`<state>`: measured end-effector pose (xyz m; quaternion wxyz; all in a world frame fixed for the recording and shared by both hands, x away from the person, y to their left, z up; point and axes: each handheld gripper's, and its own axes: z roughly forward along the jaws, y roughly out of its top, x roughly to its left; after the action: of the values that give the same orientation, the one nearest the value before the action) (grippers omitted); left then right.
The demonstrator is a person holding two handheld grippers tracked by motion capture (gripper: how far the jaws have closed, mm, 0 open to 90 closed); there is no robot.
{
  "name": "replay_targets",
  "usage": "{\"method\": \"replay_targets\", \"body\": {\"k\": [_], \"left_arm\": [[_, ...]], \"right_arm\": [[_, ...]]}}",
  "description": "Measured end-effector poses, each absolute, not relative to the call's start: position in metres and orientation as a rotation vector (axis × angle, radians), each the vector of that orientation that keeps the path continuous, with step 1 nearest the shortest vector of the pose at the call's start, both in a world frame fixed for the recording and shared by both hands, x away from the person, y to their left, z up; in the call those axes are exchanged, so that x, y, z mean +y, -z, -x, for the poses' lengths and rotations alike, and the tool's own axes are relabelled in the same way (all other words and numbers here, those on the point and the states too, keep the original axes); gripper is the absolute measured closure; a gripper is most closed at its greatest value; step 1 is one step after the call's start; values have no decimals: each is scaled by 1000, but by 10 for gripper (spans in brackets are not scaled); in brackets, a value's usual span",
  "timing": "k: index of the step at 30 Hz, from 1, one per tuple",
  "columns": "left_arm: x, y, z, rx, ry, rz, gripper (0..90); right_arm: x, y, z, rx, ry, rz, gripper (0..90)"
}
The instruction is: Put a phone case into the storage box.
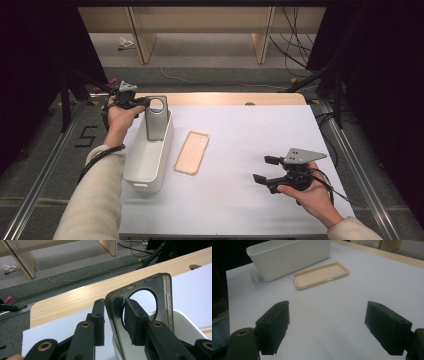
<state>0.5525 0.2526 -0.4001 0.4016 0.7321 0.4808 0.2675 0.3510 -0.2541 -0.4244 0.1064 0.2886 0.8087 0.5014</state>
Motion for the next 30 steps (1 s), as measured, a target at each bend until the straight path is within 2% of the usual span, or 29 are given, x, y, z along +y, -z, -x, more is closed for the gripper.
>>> {"method": "replay_targets", "body": {"k": [18,21,23,26,30], "left_arm": [[242,398,-558,1231,-721,-1898,586],[242,398,-557,1253,-693,-1888,507],[243,397,-557,1306,-666,-1855,375],[245,395,-554,1304,-656,-1852,265],[250,392,-547,1286,-656,-1867,200]], "right_arm": [[-254,425,-351,2384,-1478,-846,207],[-254,425,-351,2385,-1476,-847,207],[-254,425,-351,2386,-1476,-847,207],[-254,425,-350,2388,-1472,-847,206],[-253,425,-350,2388,-1471,-846,206]]}}
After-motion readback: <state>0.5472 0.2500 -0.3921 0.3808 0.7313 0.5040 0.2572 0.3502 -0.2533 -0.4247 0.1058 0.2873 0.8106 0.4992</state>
